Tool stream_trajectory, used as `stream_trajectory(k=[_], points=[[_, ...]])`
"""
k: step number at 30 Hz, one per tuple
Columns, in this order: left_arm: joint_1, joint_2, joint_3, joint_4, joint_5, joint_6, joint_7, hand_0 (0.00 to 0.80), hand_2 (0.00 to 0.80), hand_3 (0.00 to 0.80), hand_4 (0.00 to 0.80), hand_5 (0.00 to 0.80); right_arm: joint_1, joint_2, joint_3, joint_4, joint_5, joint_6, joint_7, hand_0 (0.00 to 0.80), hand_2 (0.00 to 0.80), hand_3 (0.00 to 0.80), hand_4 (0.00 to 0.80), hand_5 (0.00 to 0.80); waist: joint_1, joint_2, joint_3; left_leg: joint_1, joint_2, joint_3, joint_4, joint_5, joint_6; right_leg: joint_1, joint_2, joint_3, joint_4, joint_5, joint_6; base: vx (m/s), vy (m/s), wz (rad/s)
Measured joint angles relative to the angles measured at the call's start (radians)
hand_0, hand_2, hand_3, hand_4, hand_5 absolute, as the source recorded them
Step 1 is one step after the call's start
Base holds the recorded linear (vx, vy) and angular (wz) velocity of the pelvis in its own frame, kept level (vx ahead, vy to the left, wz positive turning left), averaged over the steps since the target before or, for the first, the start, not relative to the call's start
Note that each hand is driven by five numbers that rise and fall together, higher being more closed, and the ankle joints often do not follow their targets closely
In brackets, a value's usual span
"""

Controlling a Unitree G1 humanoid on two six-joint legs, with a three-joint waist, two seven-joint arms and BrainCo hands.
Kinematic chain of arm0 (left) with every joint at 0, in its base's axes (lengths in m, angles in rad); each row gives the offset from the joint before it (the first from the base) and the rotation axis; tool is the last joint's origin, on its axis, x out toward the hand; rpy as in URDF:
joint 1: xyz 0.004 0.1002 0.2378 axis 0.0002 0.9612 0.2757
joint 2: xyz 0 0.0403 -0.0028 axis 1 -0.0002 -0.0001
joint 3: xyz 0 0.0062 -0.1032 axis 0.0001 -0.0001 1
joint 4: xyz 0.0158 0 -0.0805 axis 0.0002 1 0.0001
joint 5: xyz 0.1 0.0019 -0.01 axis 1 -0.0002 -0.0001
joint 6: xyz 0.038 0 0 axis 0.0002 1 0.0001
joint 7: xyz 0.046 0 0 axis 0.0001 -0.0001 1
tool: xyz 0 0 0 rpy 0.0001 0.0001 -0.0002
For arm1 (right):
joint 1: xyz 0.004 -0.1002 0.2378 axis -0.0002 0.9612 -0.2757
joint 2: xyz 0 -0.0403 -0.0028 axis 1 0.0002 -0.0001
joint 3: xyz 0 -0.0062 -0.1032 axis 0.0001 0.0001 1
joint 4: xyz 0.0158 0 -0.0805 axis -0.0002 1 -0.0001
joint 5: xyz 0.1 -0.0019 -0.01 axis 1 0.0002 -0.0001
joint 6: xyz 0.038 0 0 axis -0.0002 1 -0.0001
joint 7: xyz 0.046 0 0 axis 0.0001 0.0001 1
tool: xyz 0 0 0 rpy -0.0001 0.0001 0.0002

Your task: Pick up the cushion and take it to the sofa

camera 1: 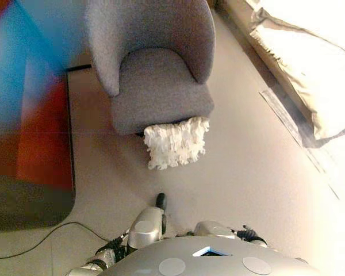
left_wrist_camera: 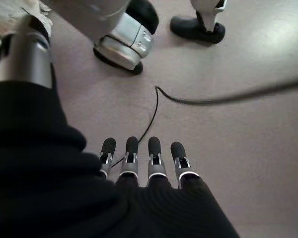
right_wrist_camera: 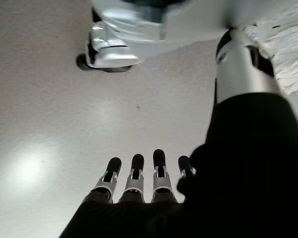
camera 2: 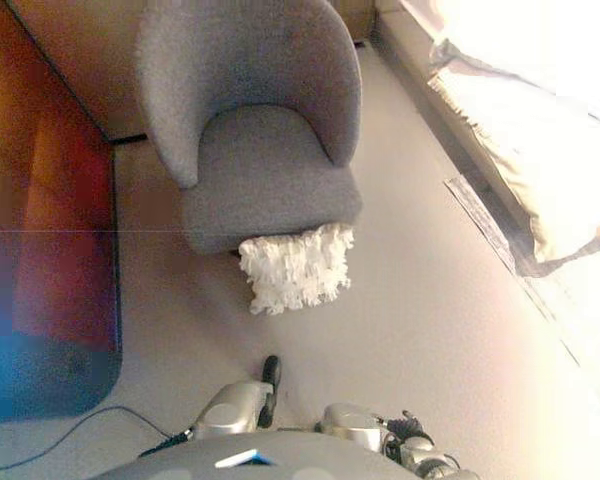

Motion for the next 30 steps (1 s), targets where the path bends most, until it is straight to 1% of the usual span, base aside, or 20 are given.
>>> stream_trajectory(k=[3,4,5,6,8,10,11,13,14,15,16,18,19,20,22,24,25,28,29,30], points=[[0.003,0.006,-0.006,-0.016,0.001,0.003,0.011,0.0,0.0,0.0,0.0,0.0,0.029,-0.005,0.005,-0.066,-0.004,-0.001,-0.03,0.0,0.0,0.0,0.0,0.0,-0.007,0.001,-0.014,0.038,-0.005,-0.003,-0.049,0.004,0.011,-0.077,-0.006,-0.017,0.143,0.043,0.065,0.269,0.103,0.01],[0.007,0.006,-0.024,-0.031,0.0,0.005,0.014,0.0,0.0,0.0,0.0,0.0,0.041,-0.01,0.015,-0.094,-0.004,0.001,-0.036,0.0,0.0,0.0,0.0,0.0,-0.024,0.007,-0.019,0.052,-0.001,-0.009,-0.073,0.007,0.016,-0.107,0.0,-0.023,0.197,0.071,0.07,0.233,0.063,0.11],[0.016,0.01,-0.031,-0.038,-0.001,0.007,0.014,0.0,0.0,0.0,0.0,0.0,0.045,-0.013,0.025,-0.113,-0.004,0.001,-0.043,0.0,0.0,0.0,0.0,0.0,-0.026,0.007,-0.025,0.066,0.002,-0.013,-0.09,0.012,0.022,-0.122,-0.002,-0.028,0.225,0.063,0.072,0.184,0.036,0.09],[0.01,0.012,-0.032,-0.041,-0.002,0.014,0.014,0.0,0.0,0.0,0.0,0.0,0.051,-0.015,0.028,-0.131,-0.004,0.001,-0.046,0.0,0.0,0.0,0.0,0.0,-0.045,0.004,-0.027,0.073,0.004,-0.012,-0.095,0.011,0.022,-0.135,-0.009,-0.03,0.208,0.039,0.059,0.169,0.032,0.07],[-0.011,0.008,-0.039,-0.053,-0.022,0.019,0.016,0.0,0.0,0.0,0.0,0.0,0.055,-0.028,0.03,-0.162,-0.002,-0.011,-0.053,0.0,0.0,0.0,0.0,0.0,-0.062,0.019,-0.027,0.073,0.026,-0.012,-0.101,-0.005,0.02,-0.202,-0.022,-0.048,0.129,0.024,0.055,0.202,0.008,-0.16],[-0.012,-0.003,-0.049,-0.053,-0.051,0.021,0.022,0.0,0.0,0.0,0.0,0.0,0.061,-0.051,0.03,-0.216,0.0,-0.024,-0.052,0.0,0.0,0.0,0.0,0.0,-0.094,0.058,-0.013,0.081,0.069,-0.01,-0.107,-0.015,0.006,-0.262,-0.016,-0.051,-0.014,0.04,0.05,0.317,-0.086,-0.21],[-0.009,-0.007,-0.048,-0.053,-0.051,0.021,0.025,0.0,0.0,0.0,0.0,0.0,0.073,-0.061,0.028,-0.25,0.003,-0.028,-0.051,0.0,0.0,0.0,0.0,0.0,-0.107,0.067,-0.007,0.095,0.087,-0.016,-0.108,-0.024,-0.009,-0.279,-0.019,-0.048,-0.118,0.078,0.046,0.388,-0.169,-0.15],[-0.008,-0.005,-0.048,-0.041,-0.049,0.022,0.034,0.0,0.0,0.0,0.0,0.0,0.095,-0.053,0.024,-0.258,0.025,-0.034,-0.049,0.0,0.0,0.0,0.0,0.0,-0.138,0.062,-0.004,0.126,0.104,-0.07,-0.104,-0.051,-0.049,-0.257,-0.028,-0.047,-0.316,0.185,0.056,0.4,-0.197,0.21],[-0.009,-0.002,-0.047,-0.031,-0.047,0.022,0.036,0.0,0.0,0.0,0.0,0.0,0.112,-0.042,0.018,-0.24,0.051,-0.038,-0.047,0.0,0.0,0.0,0.0,0.0,-0.142,0.053,-0.008,0.149,0.104,-0.105,-0.105,-0.062,-0.064,-0.232,-0.045,-0.062,-0.362,0.275,0.061,0.436,-0.236,0.71],[-0.011,-0.002,-0.048,-0.03,-0.045,0.021,0.038,0.0,0.0,0.0,0.0,0.0,0.124,-0.035,0.0,-0.203,0.069,-0.042,-0.032,0.0,0.0,0.0,0.0,0.0,-0.142,0.041,-0.013,0.169,0.113,-0.149,-0.118,-0.073,-0.079,-0.205,-0.04,-0.087,-0.371,0.322,0.042,0.419,-0.233,0.83],[-0.025,-0.001,-0.048,-0.021,-0.04,0.023,0.041,0.0,0.0,0.0,0.0,0.0,0.131,-0.036,-0.002,-0.16,0.082,-0.045,-0.016,0.0,0.0,0.0,0.0,0.0,-0.142,0.048,-0.017,0.189,0.11,-0.166,-0.106,-0.083,-0.08,-0.181,-0.031,-0.104,-0.388,0.32,0.022,0.449,-0.263,0.79],[-0.046,-0.018,-0.046,-0.006,-0.026,0.03,0.044,0.0,0.0,0.0,0.0,0.0,0.11,-0.04,0.0,-0.087,0.099,-0.058,0.014,0.0,0.0,0.0,0.0,0.0,-0.131,0.056,-0.018,0.176,0.058,-0.168,0.019,-0.122,-0.075,-0.125,-0.025,-0.114,-0.435,0.32,0.015,0.495,-0.31,0.59],[-0.046,-0.017,-0.045,0.006,-0.022,0.037,0.045,0.0,0.0,0.0,0.0,0.0,0.101,-0.038,-0.001,-0.066,0.099,-0.059,0.021,0.0,0.0,0.0,0.0,0.0,-0.137,0.064,-0.023,0.186,0.055,-0.168,0.036,-0.143,-0.063,-0.108,-0.011,-0.123,-0.438,0.319,0.008,0.419,-0.279,0.64],[-0.052,-0.018,-0.046,0.021,-0.007,0.044,0.045,0.0,0.0,0.0,0.0,0.0,0.1,-0.037,-0.003,-0.061,0.1,-0.06,0.029,0.0,0.0,0.0,0.0,0.0,-0.143,0.068,-0.026,0.2,0.066,-0.168,0.028,-0.158,-0.053,-0.096,0.007,-0.132,-0.437,0.311,-0.021,0.423,-0.297,0.73],[-0.053,-0.015,-0.042,0.02,0.011,0.048,0.044,0.0,0.0,0.0,0.0,0.0,0.092,-0.035,-0.005,-0.06,0.1,-0.06,0.041,0.0,0.0,0.0,0.0,0.0,-0.135,0.063,-0.031,0.226,0.086,-0.171,-0.005,-0.169,-0.051,-0.082,0.029,-0.152,-0.44,0.304,-0.075,0.426,-0.318,0.51],[-0.055,-0.019,-0.031,0.022,0.013,0.048,0.044,0.0,0.0,0.0,0.0,0.0,0.063,-0.043,-0.005,-0.046,0.1,-0.056,0.054,0.0,0.0,0.0,0.0,0.0,-0.129,0.067,-0.033,0.233,0.107,-0.172,-0.024,-0.175,-0.064,-0.063,0.043,-0.163,-0.446,0.298,-0.09,0.421,-0.328,0.32],[-0.055,-0.019,-0.03,0.021,0.021,0.048,0.044,0.0,0.0,0.0,0.0,0.0,0.052,-0.046,-0.006,-0.045,0.099,-0.056,0.057,0.0,0.0,0.0,0.0,0.0,-0.13,0.072,-0.038,0.237,0.112,-0.178,-0.027,-0.178,-0.066,-0.055,0.05,-0.161,-0.446,0.295,-0.095,0.365,-0.295,0.32],[-0.053,-0.021,-0.031,0.025,0.056,0.03,0.044,0.0,0.0,0.0,0.0,0.0,0.023,-0.044,-0.006,-0.043,0.099,-0.046,0.059,0.0,0.0,0.0,0.0,0.0,-0.122,0.064,-0.057,0.233,0.116,-0.186,-0.011,-0.179,-0.079,-0.05,0.055,-0.161,-0.447,0.285,-0.116,0.27,-0.26,0.23],[-0.056,-0.019,-0.031,0.033,0.062,0.018,0.044,0.0,0.0,0.0,0.0,0.0,0.007,-0.04,-0.009,-0.043,0.099,-0.038,0.059,0.0,0.0,0.0,0.0,0.0,-0.109,0.054,-0.057,0.209,0.101,-0.176,0.042,-0.18,-0.088,-0.045,0.049,-0.16,-0.458,0.285,-0.116,0.192,-0.247,0.21],[-0.061,-0.01,-0.029,0.033,0.069,0.004,0.044,0.0,0.0,0.0,0.0,0.0,0.003,-0.033,-0.009,-0.042,0.099,-0.026,0.06,0.0,0.0,0.0,0.0,0.0,-0.098,0.034,-0.054,0.158,0.075,-0.156,0.152,-0.185,-0.094,-0.032,0.033,-0.158,-0.472,0.286,-0.116,0.173,-0.234,0.26]])
